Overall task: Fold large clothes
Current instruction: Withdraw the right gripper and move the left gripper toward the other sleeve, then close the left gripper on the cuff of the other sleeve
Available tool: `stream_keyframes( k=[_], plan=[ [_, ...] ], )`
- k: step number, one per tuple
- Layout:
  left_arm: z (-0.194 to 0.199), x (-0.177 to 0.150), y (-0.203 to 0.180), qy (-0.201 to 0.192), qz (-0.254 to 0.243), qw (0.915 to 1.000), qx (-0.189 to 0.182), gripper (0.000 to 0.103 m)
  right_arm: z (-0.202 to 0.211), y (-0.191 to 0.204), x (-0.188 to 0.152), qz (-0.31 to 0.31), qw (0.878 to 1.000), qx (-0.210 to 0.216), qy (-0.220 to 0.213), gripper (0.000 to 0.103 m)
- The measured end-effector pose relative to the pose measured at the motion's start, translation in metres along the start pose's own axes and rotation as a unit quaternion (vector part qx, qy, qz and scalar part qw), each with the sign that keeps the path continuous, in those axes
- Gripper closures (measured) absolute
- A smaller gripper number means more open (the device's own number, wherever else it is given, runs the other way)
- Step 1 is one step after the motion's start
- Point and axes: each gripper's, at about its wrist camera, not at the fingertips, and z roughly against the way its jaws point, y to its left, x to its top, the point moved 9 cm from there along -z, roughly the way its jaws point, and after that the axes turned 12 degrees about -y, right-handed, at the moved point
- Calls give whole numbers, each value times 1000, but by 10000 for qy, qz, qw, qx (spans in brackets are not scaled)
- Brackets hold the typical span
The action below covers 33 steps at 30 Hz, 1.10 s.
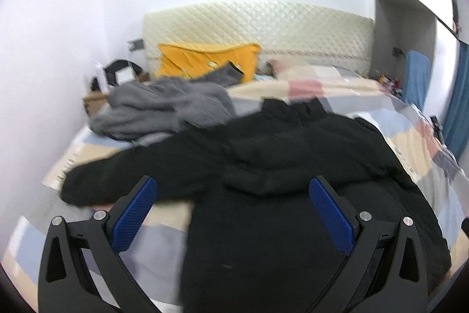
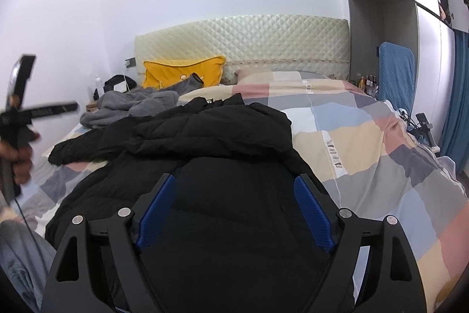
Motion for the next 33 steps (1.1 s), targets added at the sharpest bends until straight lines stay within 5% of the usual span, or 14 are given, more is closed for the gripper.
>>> stream_keyframes(
  k=[7,14,25,33],
  plan=[
    [10,56,96,-99,186,9983,537,0,1,-3,5,-138,9999,-22,-88,19],
    [8,61,193,57,672,9938,884,0,0,0,6,-126,9998,-89,-115,18],
    [-24,-31,303,436,1688,9794,1021,0,-18,2,-7,-305,9987,-305,253,0],
    [-70,-136,367,877,3049,9413,1150,0,-32,12,-8,-350,9966,-650,353,0]
  ],
)
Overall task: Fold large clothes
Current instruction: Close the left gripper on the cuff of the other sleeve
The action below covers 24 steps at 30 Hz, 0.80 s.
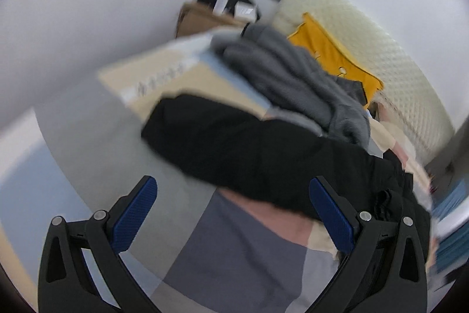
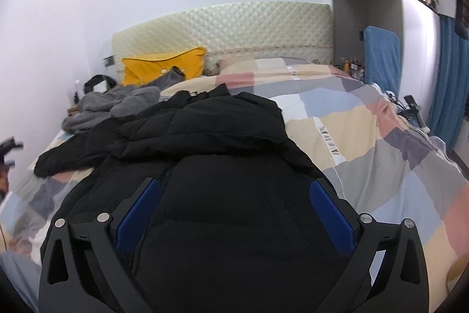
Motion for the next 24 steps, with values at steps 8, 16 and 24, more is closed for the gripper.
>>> stream_keyframes(
  k=[8,16,24],
  plan=[
    [-74,-24,63,431,1500,9875,-224,1,-16,8,-9,-56,9994,-199,274,0],
    [-134,-24,65,423,1625,9855,-243,2,-35,13,-16,-32,9977,-481,475,0],
    [-167,-7,61,278,903,9949,362,4,-45,19,-22,-49,9971,-489,586,0]
  ],
)
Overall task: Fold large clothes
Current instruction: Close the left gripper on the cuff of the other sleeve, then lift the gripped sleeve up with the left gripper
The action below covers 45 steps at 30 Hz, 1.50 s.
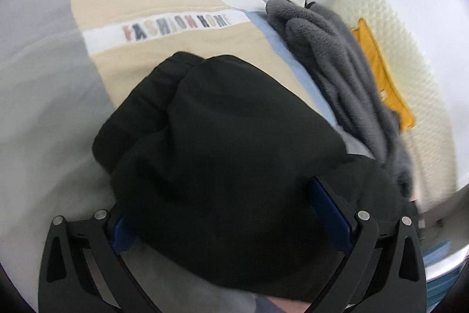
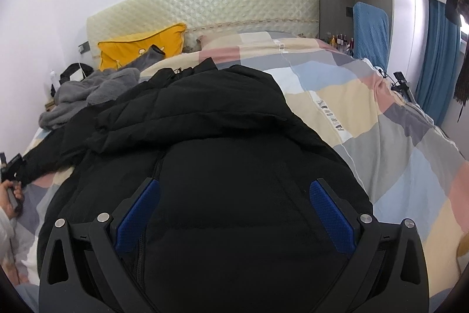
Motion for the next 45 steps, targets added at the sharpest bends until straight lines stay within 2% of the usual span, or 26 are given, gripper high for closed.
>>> stream_keyframes(
  k=[2,5,7,9,12,19,30,36,41,45],
  plan=[
    [-2,1,2,-44,-115,9997,221,11,-1,0,-1,-16,10000,23,34,0],
    [-4,0,5,64,-153,9986,507,25,2,1,1,39,10000,26,-23,0],
    [-5,2,1,259,-382,9970,625,42,4,5,3,85,9999,112,-66,0],
    [3,8,-7,307,-395,9970,588,73,8,9,5,133,9997,181,-121,0],
    [22,19,-20,283,-427,9966,644,91,14,11,9,202,9992,271,-228,0],
    [83,54,-69,-245,-742,9950,622,96,30,12,14,126,9976,604,-305,0],
    [178,81,-166,-877,-1184,9888,243,97,48,1,24,193,9933,1045,-452,0],
    [227,78,-230,-1357,-1558,9784,-126,98,47,-13,30,294,9916,1130,-556,0],
    [257,66,-290,-1431,-1885,9707,-426,98,47,-27,40,148,9902,1241,-619,0],
    [279,53,-338,-1479,-2312,9592,-683,98,52,-31,52,500,9875,1244,-835,0]
  ],
)
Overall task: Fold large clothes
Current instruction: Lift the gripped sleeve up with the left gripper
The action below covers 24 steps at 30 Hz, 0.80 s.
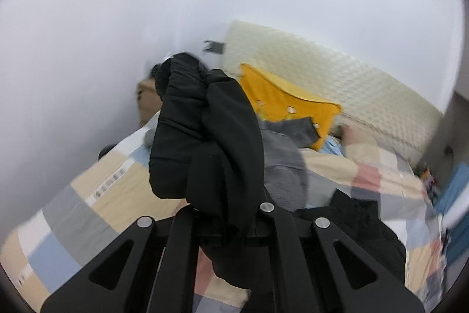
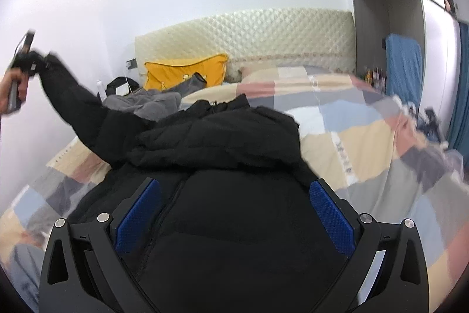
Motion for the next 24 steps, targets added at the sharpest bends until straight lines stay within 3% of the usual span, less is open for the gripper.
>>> stream_keyframes(
  k=[3,14,24],
  plan=[
    [11,7,-35,-87,-217,9996,-175,98,0,-6,5,130,9999,62,-71,0],
    [54,9,-162,-72,-535,9933,-1024,98,-6,-56,9,-399,9992,-23,-59,0],
    [73,-27,-273,101,-991,9813,-1646,97,4,-74,15,-478,9986,17,-213,0]
  ],
)
